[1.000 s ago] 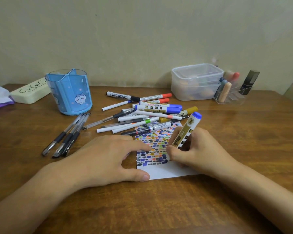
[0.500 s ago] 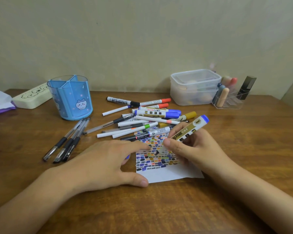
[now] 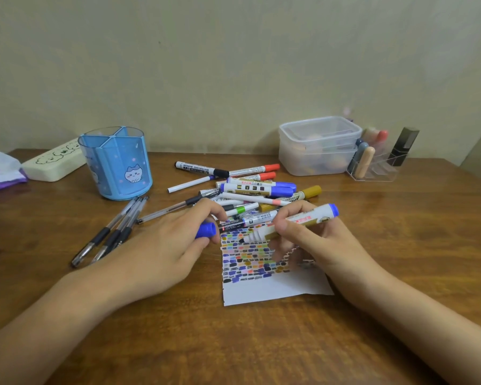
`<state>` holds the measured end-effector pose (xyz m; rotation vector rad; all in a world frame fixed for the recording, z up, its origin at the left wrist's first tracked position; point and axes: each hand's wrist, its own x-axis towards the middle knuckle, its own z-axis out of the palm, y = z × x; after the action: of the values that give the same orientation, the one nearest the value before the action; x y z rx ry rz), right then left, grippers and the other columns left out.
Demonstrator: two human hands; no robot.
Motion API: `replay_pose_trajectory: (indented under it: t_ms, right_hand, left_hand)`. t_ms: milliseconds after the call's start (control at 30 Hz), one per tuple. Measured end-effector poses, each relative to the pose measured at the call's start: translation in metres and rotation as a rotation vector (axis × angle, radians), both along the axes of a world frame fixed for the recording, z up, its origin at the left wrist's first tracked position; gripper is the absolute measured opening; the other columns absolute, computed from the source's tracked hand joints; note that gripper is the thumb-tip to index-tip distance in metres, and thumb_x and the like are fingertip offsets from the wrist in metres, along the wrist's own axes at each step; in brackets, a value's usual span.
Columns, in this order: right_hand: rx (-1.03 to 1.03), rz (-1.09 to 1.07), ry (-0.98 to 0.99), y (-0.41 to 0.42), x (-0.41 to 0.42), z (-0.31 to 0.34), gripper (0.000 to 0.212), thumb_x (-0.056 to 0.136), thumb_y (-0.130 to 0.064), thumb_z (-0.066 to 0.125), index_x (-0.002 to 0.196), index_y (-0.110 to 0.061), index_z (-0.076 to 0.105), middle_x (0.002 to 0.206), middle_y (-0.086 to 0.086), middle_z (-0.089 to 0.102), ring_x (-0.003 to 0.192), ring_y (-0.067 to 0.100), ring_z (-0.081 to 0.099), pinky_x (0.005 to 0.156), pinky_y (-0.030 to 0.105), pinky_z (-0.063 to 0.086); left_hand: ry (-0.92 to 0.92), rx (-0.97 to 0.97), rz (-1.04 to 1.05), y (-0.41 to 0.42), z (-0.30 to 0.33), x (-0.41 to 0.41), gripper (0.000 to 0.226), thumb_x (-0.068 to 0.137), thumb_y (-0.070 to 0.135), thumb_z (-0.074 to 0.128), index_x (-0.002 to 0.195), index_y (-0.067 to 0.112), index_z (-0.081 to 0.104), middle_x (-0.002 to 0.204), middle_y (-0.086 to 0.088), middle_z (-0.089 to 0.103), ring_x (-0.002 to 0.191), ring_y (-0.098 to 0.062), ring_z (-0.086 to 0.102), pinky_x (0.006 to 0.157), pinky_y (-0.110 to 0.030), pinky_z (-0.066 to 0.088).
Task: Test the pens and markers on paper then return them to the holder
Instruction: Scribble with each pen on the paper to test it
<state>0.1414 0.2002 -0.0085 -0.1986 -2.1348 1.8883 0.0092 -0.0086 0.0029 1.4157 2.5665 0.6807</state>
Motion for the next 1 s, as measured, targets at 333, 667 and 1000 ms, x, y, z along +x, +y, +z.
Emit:
replay_pose_trajectory:
  t_ms: [333,667,1000]
  right_hand:
    - [-0.057,0.026,0.018,-0.003,0.001,-0.001,0.020,0.088,-0.030,0.060,0.098,-0.022,0.076,0.084,0.012,0.075,0.074,0.025,0.073,0.059,0.027,0.055]
    - [0.033,0.060,-0.005,-0.002,0.003,-0.002,0.022,0.087,-0.024,0.076,0.100,-0.013,0.063,0.089,0.009,0.078,0.072,0.019,0.073,0.060,0.026,0.056]
    - [0.361,0.060,-0.004,-0.005,0.005,-0.007,0.022,0.082,-0.037,0.075,0.101,-0.026,0.074,0.092,-0.003,0.075,0.067,0.012,0.067,0.061,0.027,0.054]
  left_hand:
    - [0.031,0.024,-0.047,0.002,-0.004,0.005,0.041,0.100,0.030,0.052,0.122,0.058,0.032,0.121,0.030,0.052,0.113,0.008,0.047,0.094,-0.029,0.046]
    - [0.006,0.057,-0.094,0.002,-0.001,0.013,0.046,0.099,0.035,0.050,0.126,0.063,0.025,0.114,0.030,0.052,0.103,0.012,0.048,0.077,-0.017,0.044]
    - [0.085,0.100,-0.108,0.007,-0.006,0.018,0.047,0.087,0.069,0.041,0.133,0.060,0.039,0.128,0.036,0.051,0.117,0.010,0.046,0.088,-0.017,0.047]
